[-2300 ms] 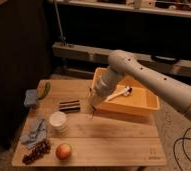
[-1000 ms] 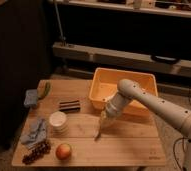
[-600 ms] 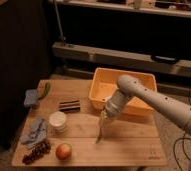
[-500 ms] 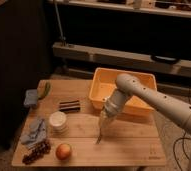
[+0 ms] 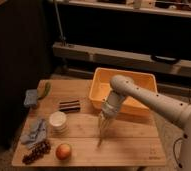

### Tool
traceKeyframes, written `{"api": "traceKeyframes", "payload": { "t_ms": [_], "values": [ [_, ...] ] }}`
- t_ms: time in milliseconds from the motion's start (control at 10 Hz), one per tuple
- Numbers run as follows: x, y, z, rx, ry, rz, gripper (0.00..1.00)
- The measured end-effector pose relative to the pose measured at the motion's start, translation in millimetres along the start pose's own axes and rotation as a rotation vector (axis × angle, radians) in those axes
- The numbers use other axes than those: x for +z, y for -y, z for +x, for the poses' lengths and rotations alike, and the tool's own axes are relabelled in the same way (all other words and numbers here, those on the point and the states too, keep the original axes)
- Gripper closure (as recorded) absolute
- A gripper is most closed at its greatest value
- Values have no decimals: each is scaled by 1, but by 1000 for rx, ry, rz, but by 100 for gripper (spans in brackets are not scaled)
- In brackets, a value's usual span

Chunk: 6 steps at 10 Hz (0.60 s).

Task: Place fork in table surface

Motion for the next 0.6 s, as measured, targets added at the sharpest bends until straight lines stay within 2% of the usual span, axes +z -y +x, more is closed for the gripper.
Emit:
{"api": "traceKeyframes", "payload": {
  "t_ms": [600],
  "values": [
    [-4,0,0,16,-15,32,20]
  ]
}}
